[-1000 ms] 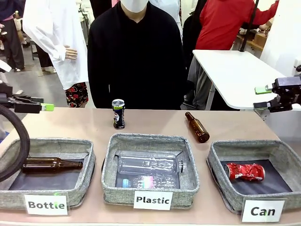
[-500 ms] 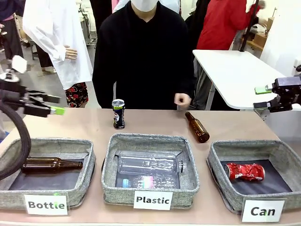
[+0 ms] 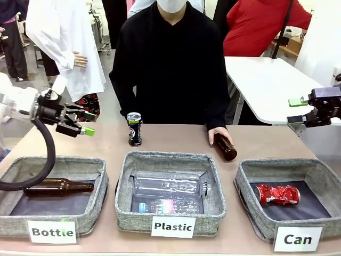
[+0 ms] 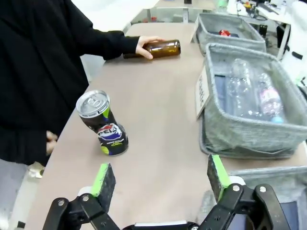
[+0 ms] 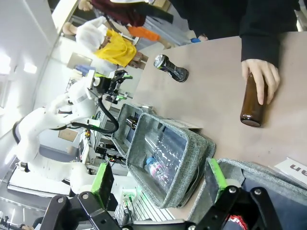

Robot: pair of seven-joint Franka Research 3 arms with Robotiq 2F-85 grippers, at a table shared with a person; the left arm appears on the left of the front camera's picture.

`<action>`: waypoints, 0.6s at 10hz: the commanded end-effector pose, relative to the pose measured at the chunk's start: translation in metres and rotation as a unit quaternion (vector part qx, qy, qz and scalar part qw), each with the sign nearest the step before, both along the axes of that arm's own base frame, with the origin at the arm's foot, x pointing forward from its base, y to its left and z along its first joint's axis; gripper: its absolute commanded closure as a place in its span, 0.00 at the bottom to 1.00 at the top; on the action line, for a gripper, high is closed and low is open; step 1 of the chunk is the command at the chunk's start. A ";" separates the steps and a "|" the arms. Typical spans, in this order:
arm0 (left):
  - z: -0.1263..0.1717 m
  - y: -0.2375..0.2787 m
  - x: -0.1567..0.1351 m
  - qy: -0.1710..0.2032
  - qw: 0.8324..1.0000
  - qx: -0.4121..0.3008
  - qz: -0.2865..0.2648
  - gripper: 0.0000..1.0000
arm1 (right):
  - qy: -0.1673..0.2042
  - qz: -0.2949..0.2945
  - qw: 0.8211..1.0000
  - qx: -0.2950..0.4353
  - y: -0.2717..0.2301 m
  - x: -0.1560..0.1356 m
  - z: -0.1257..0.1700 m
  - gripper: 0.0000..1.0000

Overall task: Sort the can waste into the basket.
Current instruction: Pick up the can waste from the table and place it in the right Fabric basket.

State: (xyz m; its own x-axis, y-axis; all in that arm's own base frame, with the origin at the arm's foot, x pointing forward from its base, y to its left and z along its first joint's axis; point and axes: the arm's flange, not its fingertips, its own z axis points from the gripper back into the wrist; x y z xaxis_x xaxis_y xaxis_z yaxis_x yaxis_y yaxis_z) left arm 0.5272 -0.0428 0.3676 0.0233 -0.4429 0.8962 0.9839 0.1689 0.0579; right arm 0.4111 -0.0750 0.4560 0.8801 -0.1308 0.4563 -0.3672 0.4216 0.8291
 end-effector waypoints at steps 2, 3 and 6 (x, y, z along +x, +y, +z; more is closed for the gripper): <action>-0.025 -0.025 0.044 -0.050 0.999 0.018 -0.008 0.00 | -0.006 0.004 1.000 -0.002 -0.001 -0.002 0.001 0.00; -0.033 -0.029 0.056 -0.034 0.999 0.024 -0.013 0.00 | -0.006 0.004 1.000 -0.002 -0.001 -0.002 0.001 0.00; -0.029 -0.029 0.066 0.008 0.999 -0.002 -0.031 0.00 | -0.006 0.004 1.000 -0.002 -0.001 -0.002 0.001 0.00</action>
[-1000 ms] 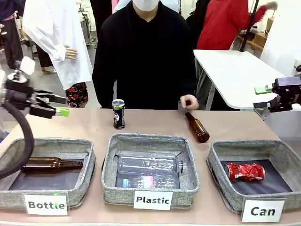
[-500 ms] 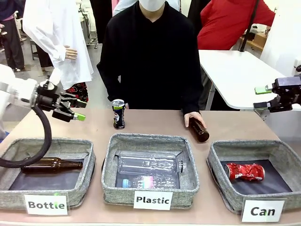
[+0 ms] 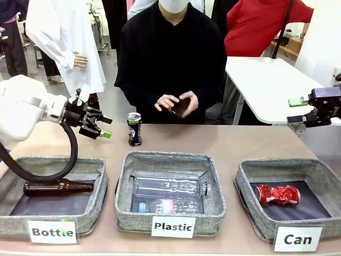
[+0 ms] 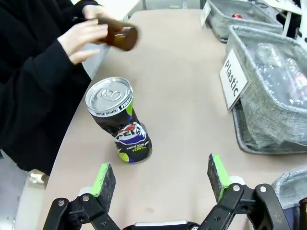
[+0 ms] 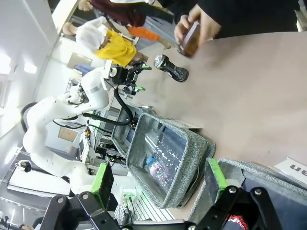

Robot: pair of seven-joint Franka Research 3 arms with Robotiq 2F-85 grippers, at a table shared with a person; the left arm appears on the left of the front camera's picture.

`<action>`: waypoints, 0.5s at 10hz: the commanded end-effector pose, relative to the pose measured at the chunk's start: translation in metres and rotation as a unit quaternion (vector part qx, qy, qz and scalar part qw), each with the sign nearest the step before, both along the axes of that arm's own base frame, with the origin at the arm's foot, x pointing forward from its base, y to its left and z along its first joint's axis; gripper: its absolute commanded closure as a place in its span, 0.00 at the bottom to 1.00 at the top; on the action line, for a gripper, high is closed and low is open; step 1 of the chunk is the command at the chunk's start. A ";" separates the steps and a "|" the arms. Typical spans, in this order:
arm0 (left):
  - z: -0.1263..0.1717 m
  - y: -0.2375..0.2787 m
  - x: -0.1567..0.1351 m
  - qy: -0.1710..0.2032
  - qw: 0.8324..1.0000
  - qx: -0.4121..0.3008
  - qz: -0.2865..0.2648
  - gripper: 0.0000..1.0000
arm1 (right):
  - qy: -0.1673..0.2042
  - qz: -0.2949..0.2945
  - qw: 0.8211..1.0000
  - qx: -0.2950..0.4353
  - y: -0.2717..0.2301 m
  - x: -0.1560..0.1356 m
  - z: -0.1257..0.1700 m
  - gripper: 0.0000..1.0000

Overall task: Sort the can waste into the basket.
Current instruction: Pick up the can waste from the table and place it in the right Fabric basket.

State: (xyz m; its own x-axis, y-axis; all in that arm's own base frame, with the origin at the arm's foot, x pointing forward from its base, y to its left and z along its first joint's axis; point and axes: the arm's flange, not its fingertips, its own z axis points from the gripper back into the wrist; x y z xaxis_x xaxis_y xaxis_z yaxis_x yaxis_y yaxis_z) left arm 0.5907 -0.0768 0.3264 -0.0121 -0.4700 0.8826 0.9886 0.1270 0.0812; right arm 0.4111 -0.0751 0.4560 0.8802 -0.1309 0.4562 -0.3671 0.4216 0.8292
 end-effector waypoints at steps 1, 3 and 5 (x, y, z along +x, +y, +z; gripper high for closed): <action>0.008 0.000 0.009 0.022 1.000 -0.006 -0.013 0.00 | -0.006 0.004 1.000 -0.002 -0.001 -0.002 0.001 0.00; -0.006 -0.016 0.025 0.008 1.000 -0.010 -0.022 0.00 | -0.006 0.004 1.000 -0.002 -0.001 -0.002 0.001 0.00; 0.032 0.016 0.012 0.018 0.999 -0.021 -0.027 0.00 | -0.006 0.004 1.000 -0.002 -0.001 -0.002 0.001 0.00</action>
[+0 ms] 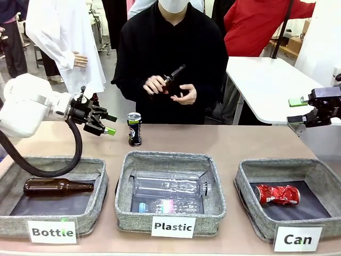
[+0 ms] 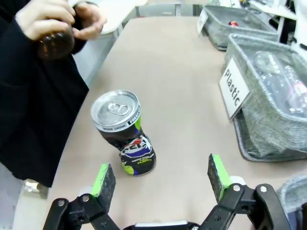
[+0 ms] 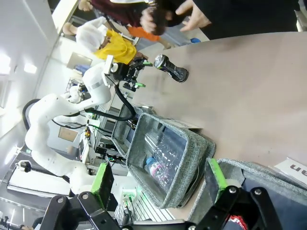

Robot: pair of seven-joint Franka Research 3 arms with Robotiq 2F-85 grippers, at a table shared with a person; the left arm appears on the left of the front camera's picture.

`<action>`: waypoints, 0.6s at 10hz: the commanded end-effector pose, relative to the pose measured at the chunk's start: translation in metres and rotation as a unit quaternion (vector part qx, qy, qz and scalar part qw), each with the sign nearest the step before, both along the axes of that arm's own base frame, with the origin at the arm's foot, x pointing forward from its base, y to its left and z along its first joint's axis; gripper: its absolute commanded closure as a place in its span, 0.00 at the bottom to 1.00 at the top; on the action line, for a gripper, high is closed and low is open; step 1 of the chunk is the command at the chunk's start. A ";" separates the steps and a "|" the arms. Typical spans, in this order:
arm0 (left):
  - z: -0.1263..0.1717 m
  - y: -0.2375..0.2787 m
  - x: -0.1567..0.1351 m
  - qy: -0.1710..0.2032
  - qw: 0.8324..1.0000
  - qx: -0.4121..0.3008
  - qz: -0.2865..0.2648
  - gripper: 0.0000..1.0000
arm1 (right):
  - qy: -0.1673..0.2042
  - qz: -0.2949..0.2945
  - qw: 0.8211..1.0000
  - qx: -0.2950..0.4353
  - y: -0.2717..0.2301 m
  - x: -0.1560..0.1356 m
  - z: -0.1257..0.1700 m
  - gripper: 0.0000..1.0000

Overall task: Sort the can waste into the basket.
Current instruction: Pick up the can waste from the table and place it in the right Fabric basket.

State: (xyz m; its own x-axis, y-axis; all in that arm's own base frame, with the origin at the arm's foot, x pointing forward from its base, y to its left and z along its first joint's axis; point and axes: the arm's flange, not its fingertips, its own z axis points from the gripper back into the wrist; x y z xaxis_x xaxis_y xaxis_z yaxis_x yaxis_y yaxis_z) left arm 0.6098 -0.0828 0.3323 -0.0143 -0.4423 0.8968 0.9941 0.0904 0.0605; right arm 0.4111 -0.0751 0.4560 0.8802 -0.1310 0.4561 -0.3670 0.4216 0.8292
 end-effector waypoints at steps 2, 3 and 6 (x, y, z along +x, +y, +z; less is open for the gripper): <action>0.101 0.118 -0.078 0.064 0.996 0.033 -0.055 0.00 | -0.006 0.004 1.000 -0.002 -0.001 -0.002 0.001 0.00; 0.129 0.159 -0.125 0.038 0.996 0.030 -0.072 0.00 | -0.006 0.004 1.000 -0.002 -0.001 -0.002 0.001 0.00; 0.158 0.246 -0.220 -0.032 0.999 -0.024 0.015 0.00 | -0.006 0.004 1.000 -0.002 -0.001 -0.002 0.001 0.00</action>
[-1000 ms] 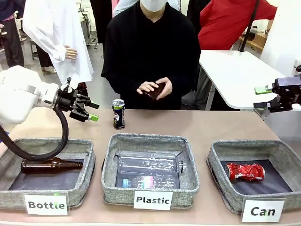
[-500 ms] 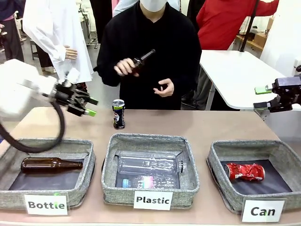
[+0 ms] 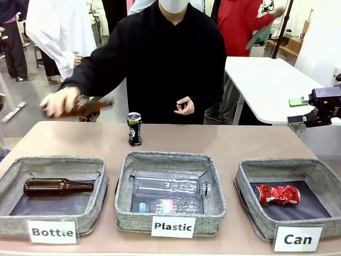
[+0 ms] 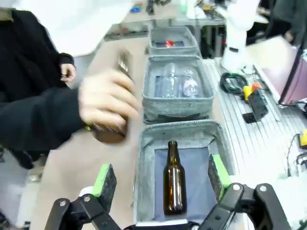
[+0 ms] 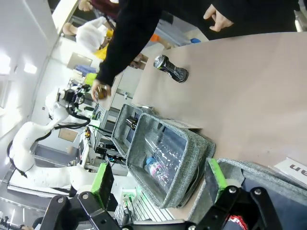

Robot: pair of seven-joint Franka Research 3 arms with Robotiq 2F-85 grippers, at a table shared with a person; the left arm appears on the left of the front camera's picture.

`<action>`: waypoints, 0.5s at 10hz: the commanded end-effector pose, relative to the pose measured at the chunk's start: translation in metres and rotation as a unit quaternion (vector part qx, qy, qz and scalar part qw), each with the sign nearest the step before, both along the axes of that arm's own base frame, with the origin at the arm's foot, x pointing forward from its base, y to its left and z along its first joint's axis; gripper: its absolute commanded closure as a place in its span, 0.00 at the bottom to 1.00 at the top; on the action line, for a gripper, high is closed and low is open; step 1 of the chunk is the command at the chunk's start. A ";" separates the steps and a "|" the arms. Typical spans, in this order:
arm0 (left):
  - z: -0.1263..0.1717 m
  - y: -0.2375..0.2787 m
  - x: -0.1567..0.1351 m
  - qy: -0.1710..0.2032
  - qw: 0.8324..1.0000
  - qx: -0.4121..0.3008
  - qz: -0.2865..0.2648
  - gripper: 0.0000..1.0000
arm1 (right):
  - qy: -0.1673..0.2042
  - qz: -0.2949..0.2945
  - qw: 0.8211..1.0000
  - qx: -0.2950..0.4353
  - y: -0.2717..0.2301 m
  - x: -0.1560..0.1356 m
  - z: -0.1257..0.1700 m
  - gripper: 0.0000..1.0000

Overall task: Sort the can waste into the basket.
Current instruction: Pick up the can waste from the table and place it in the right Fabric basket.

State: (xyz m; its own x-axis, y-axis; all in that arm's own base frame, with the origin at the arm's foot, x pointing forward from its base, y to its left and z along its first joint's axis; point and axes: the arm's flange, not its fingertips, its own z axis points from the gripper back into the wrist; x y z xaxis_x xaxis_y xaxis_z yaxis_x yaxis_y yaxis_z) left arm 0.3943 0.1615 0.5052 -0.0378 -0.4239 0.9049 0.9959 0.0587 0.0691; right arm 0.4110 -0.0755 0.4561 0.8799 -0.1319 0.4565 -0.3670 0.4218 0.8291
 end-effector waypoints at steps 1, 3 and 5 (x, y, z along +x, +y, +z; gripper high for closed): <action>-0.015 0.028 -0.029 -0.025 0.996 -0.043 0.073 0.00 | -0.006 0.004 1.000 -0.002 -0.001 -0.002 0.001 0.00; -0.009 0.068 -0.077 -0.037 0.991 -0.079 0.105 0.00 | -0.006 0.004 1.000 -0.002 -0.001 -0.002 0.001 0.00; -0.013 0.084 -0.111 -0.059 0.983 -0.096 0.145 0.00 | -0.006 0.004 1.000 -0.002 -0.001 -0.002 0.001 0.00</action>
State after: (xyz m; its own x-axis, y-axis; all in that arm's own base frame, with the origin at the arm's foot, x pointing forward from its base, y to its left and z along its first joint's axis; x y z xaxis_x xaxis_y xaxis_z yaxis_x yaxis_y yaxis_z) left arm 0.2937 0.2536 0.4912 -0.0053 -0.2786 0.9604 0.9347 0.3400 0.1038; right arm 0.4110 -0.0754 0.4561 0.8800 -0.1316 0.4563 -0.3669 0.4218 0.8292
